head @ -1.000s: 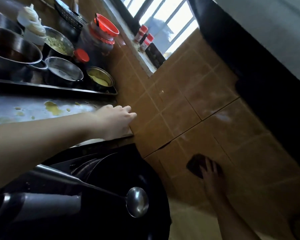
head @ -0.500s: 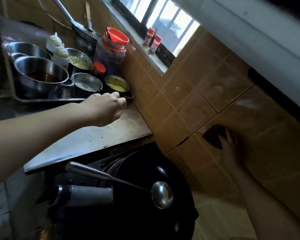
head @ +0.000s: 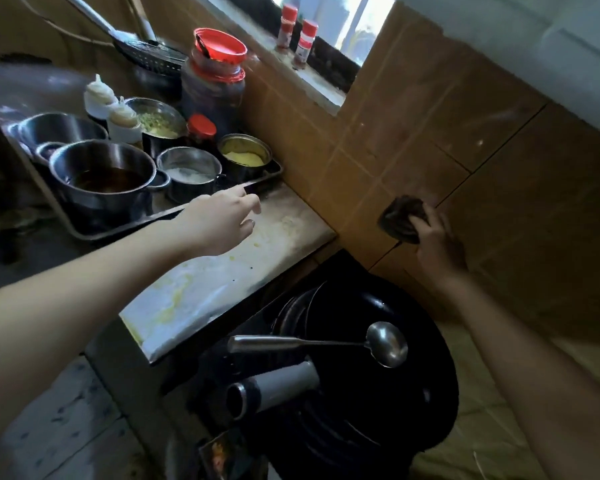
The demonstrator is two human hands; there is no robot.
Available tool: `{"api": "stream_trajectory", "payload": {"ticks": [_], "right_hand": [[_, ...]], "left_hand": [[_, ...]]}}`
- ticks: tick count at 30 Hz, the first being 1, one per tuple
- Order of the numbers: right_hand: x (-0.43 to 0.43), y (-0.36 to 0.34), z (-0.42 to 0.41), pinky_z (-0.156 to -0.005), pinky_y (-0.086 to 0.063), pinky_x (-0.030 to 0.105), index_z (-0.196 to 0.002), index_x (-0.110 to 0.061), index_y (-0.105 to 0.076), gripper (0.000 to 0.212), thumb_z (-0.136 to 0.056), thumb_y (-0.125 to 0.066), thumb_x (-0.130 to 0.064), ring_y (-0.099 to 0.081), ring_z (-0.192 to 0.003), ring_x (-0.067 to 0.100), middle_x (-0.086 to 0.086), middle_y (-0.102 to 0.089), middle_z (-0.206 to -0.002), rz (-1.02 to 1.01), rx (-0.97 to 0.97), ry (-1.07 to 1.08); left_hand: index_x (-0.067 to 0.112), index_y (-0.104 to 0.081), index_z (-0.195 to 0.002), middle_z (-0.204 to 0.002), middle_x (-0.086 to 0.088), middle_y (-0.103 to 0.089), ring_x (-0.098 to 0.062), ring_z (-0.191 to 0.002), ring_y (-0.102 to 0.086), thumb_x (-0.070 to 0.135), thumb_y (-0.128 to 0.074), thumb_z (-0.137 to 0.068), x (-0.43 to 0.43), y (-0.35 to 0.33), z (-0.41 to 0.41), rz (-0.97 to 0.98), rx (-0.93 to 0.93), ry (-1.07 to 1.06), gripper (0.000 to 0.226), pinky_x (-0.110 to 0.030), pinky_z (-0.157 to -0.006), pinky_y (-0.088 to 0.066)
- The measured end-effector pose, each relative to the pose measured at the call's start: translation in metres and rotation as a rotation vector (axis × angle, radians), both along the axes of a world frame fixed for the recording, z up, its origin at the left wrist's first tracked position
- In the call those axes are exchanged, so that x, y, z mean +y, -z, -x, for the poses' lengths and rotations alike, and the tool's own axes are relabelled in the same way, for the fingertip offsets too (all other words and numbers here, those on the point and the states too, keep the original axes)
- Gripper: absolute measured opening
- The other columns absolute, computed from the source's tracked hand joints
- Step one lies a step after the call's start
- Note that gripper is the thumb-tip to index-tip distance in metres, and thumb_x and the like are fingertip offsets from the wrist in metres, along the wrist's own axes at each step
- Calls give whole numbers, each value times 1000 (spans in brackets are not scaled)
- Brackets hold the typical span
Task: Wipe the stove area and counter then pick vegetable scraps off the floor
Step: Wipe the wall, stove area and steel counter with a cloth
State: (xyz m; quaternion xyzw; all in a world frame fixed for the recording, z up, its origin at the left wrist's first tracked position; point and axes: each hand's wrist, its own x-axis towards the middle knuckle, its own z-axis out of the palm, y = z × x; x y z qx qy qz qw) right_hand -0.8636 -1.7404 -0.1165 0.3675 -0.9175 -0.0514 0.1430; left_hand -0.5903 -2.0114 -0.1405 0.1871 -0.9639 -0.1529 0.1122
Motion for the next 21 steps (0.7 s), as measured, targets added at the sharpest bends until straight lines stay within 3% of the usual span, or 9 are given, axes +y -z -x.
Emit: {"api": "stream_trajectory", "payload": {"ticks": [4, 7, 11, 16, 18, 21], "right_hand": [[-12, 10, -36, -95, -43, 47, -134, -11, -50, 54, -85, -45, 11, -26, -139, 30, 11, -30, -151, 72, -44, 66], [-14, 16, -71, -95, -45, 45, -133, -11, -51, 52, -85, -46, 10, -30, -136, 29, 11, -32, -149, 120, -71, 56], [-1, 23, -126, -80, -53, 45, -130, -8, -54, 53, -80, -55, 11, -40, -129, 34, 15, -41, -144, 141, -22, 74], [36, 40, -196, -85, -53, 39, -133, -7, -52, 52, -83, -57, 8, -38, -133, 31, 13, -40, -146, 216, -79, 181], [56, 49, -222, -88, -51, 38, -133, -7, -53, 50, -85, -57, 6, -39, -133, 31, 13, -40, -146, 244, -103, 226], [88, 62, -257, -95, -46, 38, -133, -9, -53, 52, -84, -58, 6, -38, -133, 30, 11, -39, -147, 285, -153, 315]], "left_hand": [[23, -48, -124, -126, -1, -47, -21, -92, -50, 30, -41, -98, -8, 4, -4, -3, -29, 100, 29, -30, -73, -34], [23, -47, -125, -129, 1, -46, -21, -97, -53, 31, -41, -98, -13, 9, -7, 17, -48, 167, 29, -29, -71, -32], [21, -48, -125, -128, -1, -48, -20, -99, -54, 28, -43, -98, -13, 13, -9, 3, -62, 284, 29, -27, -69, -32], [19, -50, -124, -125, 0, -49, -18, -76, -49, 24, -45, -98, 4, 23, -14, -63, -79, 361, 27, -27, -62, -33], [19, -50, -124, -123, 0, -50, -18, -76, -49, 24, -45, -98, 11, 30, -18, -49, -85, 380, 27, -27, -58, -32], [19, -52, -122, -122, -4, -52, -22, -80, -53, 23, -46, -97, 26, 36, -23, -77, -65, 415, 26, -32, -67, -42]]}}
